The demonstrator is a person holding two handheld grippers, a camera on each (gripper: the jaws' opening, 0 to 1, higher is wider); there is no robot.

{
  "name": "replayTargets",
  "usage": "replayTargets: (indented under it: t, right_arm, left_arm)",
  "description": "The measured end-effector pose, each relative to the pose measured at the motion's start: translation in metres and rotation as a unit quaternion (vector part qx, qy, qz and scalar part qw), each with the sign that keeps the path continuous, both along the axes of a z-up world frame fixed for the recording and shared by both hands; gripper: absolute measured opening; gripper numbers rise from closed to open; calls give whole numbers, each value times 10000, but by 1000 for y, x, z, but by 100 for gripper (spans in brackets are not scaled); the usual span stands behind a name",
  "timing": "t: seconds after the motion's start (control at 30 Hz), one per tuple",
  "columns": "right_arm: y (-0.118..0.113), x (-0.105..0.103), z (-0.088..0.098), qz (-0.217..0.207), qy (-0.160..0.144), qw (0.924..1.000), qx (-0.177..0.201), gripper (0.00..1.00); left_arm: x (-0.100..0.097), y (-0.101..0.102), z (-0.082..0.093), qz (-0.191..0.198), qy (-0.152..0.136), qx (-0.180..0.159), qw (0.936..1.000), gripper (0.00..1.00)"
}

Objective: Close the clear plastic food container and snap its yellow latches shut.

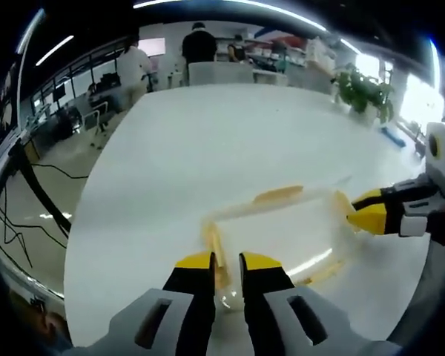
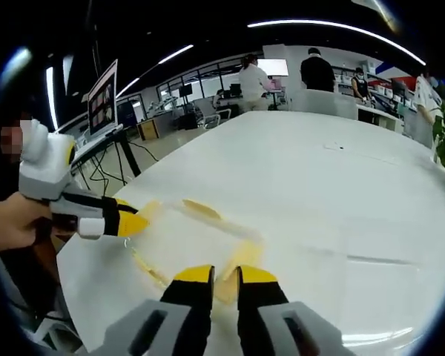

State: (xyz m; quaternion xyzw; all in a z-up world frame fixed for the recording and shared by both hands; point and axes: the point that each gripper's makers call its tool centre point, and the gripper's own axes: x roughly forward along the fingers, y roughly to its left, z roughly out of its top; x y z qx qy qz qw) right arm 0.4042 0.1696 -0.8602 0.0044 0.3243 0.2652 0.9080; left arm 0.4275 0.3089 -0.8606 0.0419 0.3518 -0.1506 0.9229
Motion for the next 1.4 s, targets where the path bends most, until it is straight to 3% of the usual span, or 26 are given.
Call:
replayTargets:
  t: [0.1, 0.77, 1.0, 1.4]
  right_arm:
    - [0, 0, 0, 28, -16, 10000, -26, 8]
    - [-4, 7, 4, -39, 85, 9999, 110, 2]
    - [-7, 6, 5, -32, 93, 9999, 84, 2]
    - [-12, 3, 22, -84, -25, 9998, 155, 1]
  left_arm:
    - [1, 5, 1, 89, -22, 30, 10000, 4]
    - [-9, 4, 4, 26, 47, 192, 9998, 4]
    - [-12, 2, 11, 6, 34, 210, 9998, 4]
    - [-15, -1, 27, 45, -78, 130, 9999, 4]
